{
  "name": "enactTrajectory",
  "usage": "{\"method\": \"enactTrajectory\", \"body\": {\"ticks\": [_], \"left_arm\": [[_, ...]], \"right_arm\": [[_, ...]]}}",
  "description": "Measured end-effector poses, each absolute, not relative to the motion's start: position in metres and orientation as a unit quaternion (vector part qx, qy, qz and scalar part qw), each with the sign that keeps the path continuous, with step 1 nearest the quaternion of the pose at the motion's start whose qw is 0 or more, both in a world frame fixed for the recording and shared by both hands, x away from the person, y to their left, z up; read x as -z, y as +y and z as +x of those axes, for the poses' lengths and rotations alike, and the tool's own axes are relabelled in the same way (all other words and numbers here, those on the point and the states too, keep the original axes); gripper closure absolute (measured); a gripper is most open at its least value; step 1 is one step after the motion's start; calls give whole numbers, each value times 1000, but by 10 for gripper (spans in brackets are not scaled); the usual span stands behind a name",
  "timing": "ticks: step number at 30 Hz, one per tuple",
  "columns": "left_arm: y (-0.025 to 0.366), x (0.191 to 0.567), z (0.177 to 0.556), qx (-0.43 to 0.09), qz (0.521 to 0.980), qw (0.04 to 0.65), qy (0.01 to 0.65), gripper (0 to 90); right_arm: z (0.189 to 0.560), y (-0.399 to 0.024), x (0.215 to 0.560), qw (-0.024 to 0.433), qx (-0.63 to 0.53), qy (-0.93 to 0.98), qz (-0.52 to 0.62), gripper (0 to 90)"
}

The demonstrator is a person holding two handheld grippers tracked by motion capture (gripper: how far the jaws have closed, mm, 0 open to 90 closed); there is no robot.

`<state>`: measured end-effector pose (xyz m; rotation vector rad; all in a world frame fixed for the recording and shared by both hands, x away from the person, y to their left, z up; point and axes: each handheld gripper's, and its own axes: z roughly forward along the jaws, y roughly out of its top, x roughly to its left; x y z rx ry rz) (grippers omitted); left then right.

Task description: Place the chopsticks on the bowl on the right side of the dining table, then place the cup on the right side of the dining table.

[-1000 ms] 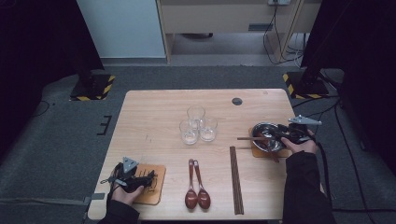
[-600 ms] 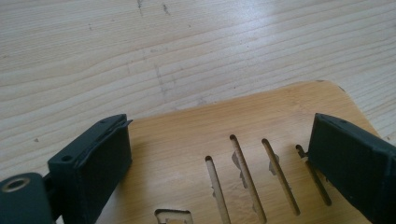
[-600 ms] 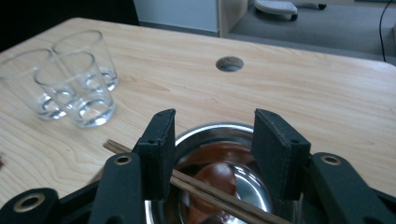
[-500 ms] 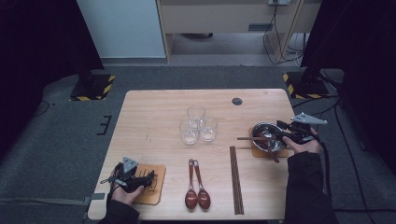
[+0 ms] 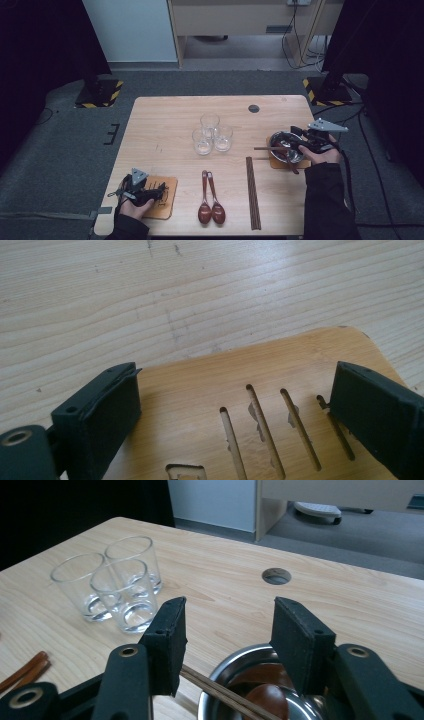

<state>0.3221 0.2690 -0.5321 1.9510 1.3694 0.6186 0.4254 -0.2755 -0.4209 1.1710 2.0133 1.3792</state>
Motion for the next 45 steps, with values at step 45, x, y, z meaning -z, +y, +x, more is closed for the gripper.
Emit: {"method": "enactTrajectory", "body": {"ticks": [45], "left_arm": [[269,532,322,-237,747,334,525,51]], "right_arm": [[467,-174,373,205,-479,772,364,435]]}}
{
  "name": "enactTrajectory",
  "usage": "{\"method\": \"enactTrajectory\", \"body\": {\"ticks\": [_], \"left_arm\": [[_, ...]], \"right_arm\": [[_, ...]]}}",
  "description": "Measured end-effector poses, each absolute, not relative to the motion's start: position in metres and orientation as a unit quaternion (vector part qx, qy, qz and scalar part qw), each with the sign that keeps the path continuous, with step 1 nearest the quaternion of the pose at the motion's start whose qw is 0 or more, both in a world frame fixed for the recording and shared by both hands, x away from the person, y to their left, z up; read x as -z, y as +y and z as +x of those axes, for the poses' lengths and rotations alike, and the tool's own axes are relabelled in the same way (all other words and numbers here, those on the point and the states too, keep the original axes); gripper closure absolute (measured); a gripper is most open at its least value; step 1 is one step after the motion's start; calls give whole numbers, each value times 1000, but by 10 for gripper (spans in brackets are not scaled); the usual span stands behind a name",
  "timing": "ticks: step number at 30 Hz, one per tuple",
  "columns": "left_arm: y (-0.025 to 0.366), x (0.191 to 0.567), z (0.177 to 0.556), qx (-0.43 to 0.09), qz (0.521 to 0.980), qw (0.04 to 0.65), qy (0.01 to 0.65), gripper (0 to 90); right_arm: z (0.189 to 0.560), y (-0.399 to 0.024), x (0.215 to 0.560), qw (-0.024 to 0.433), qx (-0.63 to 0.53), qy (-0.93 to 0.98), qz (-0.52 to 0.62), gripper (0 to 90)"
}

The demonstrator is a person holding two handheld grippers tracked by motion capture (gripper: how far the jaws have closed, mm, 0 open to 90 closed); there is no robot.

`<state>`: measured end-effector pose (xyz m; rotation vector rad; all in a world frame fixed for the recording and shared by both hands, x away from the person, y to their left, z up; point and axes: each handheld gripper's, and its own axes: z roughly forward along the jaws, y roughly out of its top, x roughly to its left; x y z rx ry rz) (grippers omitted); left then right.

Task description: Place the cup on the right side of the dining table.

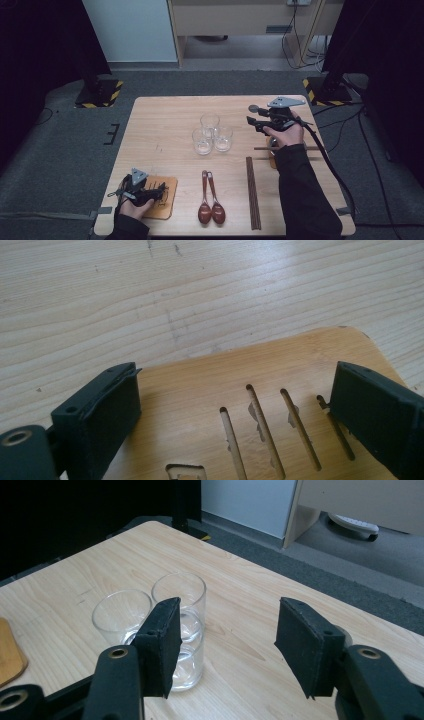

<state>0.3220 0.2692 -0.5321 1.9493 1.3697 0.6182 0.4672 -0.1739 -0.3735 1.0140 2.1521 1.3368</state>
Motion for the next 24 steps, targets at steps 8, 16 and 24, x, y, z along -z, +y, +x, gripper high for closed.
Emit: {"method": "enactTrajectory", "body": {"ticks": [8,16,24], "left_arm": [[269,532,322,-237,747,334,525,51],[269,532,322,-236,747,334,524,51],[269,532,322,-236,747,335,524,51]], "right_arm": [[479,-158,376,200,-481,770,369,438],[488,-141,384,194,-475,776,368,441],[498,-128,394,189,-467,781,369,451]]}}
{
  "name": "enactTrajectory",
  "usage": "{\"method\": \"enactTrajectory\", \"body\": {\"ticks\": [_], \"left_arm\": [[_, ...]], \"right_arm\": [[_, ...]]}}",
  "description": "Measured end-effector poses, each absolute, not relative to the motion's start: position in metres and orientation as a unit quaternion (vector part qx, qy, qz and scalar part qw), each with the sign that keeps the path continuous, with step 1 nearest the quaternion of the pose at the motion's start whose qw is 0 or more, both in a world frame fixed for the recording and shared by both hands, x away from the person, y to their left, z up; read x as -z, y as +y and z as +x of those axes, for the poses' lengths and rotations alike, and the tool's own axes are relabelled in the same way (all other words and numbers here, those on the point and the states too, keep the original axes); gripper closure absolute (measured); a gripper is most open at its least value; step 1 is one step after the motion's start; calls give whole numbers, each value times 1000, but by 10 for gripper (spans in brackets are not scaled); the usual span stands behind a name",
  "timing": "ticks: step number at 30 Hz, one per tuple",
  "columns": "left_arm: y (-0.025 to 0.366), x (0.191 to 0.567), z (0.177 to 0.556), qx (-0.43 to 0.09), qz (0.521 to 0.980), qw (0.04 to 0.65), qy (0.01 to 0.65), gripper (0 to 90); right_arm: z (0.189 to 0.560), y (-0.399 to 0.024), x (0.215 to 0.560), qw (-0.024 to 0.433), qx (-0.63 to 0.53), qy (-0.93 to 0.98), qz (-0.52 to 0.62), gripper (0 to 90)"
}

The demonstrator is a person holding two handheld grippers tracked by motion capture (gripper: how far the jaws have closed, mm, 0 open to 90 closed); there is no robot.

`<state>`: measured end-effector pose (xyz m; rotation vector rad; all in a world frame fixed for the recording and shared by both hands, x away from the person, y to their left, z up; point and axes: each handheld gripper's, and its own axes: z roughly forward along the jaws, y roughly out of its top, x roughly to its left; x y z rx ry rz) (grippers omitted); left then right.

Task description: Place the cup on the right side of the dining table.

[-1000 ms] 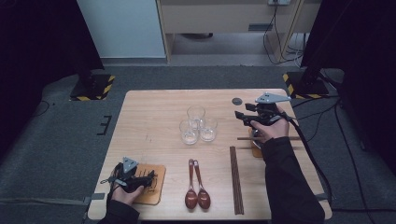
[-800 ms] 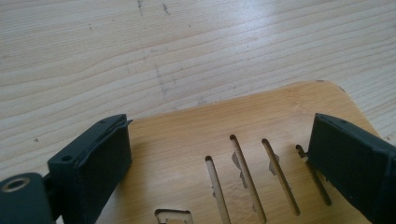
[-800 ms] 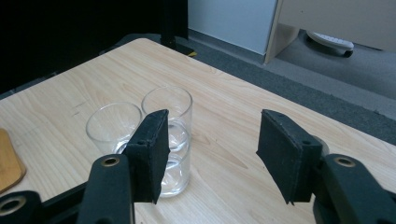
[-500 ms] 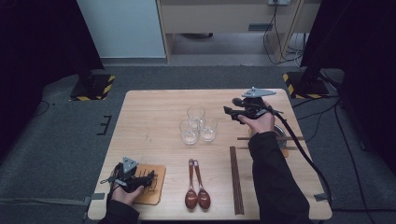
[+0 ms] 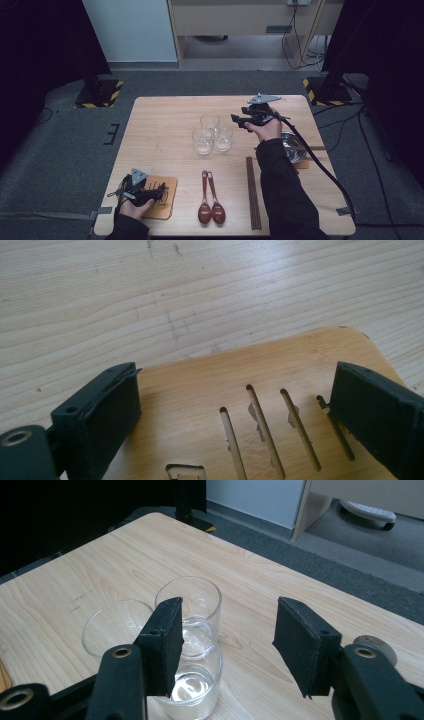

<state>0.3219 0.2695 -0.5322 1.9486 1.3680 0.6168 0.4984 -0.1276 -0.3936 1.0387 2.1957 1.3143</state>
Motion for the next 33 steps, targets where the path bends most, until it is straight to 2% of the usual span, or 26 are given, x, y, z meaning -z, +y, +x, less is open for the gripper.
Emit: {"method": "enactTrajectory", "body": {"ticks": [33], "left_arm": [[270,532,322,-236,747,335,524,51]], "right_arm": [[527,-104,443,154,-426,806,380,510]]}}
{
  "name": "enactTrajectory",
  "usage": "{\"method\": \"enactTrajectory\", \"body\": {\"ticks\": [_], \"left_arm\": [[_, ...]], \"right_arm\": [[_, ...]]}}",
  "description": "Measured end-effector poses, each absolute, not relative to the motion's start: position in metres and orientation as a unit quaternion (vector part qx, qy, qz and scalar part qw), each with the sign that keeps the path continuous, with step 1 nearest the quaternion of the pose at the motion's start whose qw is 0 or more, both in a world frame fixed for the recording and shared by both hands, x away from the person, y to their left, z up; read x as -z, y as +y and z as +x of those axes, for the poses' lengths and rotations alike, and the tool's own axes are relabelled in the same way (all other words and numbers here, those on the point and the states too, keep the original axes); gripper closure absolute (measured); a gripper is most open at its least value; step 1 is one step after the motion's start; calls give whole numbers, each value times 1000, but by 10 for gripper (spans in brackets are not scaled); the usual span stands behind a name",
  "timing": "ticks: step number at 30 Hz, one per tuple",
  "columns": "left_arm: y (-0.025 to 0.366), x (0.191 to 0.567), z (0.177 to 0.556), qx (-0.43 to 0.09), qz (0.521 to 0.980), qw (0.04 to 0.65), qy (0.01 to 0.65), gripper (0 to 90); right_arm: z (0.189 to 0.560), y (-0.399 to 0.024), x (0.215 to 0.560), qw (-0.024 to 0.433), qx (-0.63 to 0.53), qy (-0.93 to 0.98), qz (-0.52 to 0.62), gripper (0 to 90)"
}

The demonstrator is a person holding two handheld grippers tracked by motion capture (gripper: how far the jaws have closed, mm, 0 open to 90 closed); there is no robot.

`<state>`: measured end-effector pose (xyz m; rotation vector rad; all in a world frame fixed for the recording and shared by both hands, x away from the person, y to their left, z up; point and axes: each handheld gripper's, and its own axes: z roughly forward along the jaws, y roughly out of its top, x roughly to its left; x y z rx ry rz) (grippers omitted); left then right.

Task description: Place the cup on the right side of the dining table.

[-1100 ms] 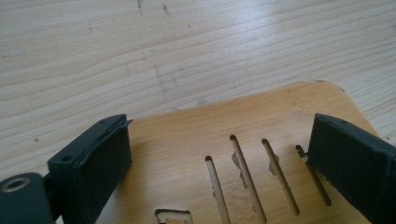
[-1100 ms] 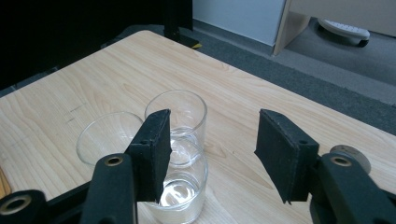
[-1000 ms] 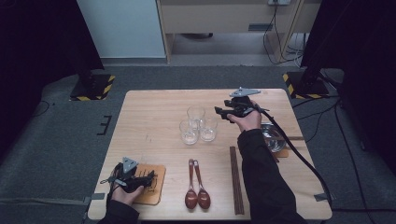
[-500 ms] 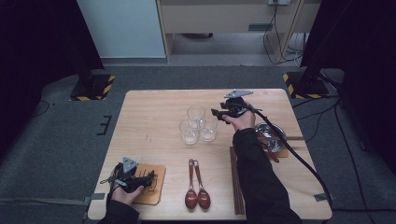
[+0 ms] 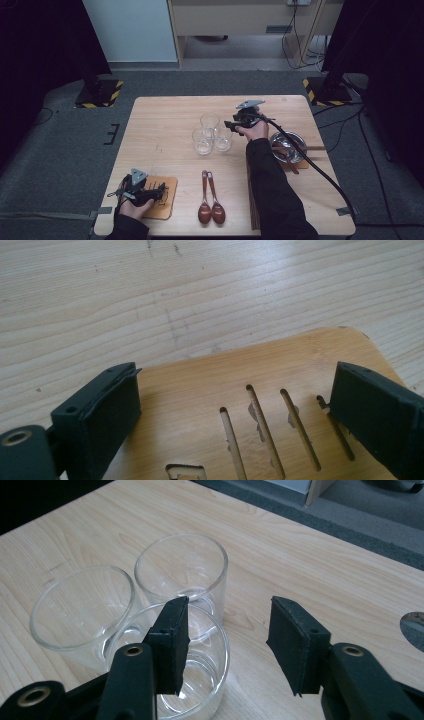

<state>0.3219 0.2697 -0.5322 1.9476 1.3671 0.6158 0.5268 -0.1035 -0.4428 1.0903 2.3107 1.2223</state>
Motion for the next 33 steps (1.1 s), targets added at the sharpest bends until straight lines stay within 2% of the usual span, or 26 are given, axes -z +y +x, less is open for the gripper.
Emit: {"method": "enactTrajectory", "body": {"ticks": [33], "left_arm": [[270,532,322,-236,747,335,524,51]], "right_arm": [[539,-99,471,114,-378,831,392,666]]}}
